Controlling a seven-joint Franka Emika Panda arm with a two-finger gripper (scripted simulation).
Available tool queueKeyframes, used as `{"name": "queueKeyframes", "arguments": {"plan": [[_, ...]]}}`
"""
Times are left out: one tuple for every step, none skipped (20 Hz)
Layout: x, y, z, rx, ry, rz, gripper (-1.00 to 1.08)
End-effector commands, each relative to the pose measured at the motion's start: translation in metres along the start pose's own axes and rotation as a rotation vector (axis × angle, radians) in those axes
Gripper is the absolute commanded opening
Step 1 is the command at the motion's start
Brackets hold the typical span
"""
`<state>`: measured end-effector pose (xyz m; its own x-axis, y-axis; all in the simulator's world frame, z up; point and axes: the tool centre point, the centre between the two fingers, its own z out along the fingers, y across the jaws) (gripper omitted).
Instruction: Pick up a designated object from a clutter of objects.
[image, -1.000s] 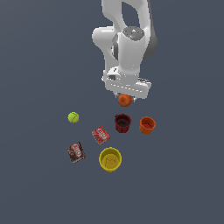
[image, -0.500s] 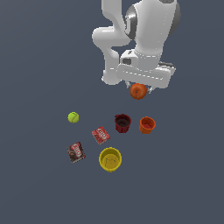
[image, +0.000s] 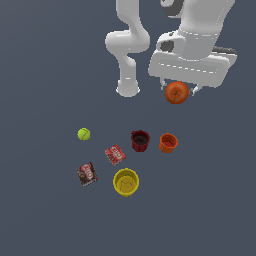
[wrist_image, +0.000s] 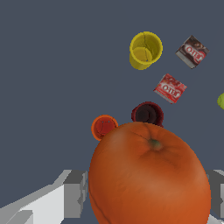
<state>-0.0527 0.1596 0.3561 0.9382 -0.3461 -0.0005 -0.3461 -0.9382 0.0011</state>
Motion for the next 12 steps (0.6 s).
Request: {"name": "queueKeyframes", "arguments": {"plan": [[0.003,-0.009,-0.015,0.001,0.001,0.001,-1.00],[0.004,-0.013,-0.019,0.001,0.001,0.001,-1.00],[0.005,-0.016,-0.023,0.001,0.001,0.001,-1.00],[0.006,-0.018,-0.027,0.001,0.001,0.001,-1.00],[0.007,-0.021,-0.031,0.001,0.001,0.001,-1.00],[0.007,-0.023,-0.034,0.001,0.001,0.001,-1.00],[0.008,-0.025,-0.036,0.001,0.001,0.001,-1.00],[0.009,-0.027,-0.039,0.001,0.001,0.001,-1.00],[0.009,-0.029,-0.041,0.001,0.001,0.001,-1.00],[0.010,-0.030,-0.043,0.001,0.001,0.001,-1.00],[0.010,-0.031,-0.045,0.001,0.001,0.001,-1.00],[0.011,-0.032,-0.046,0.001,0.001,0.001,-1.00]]}}
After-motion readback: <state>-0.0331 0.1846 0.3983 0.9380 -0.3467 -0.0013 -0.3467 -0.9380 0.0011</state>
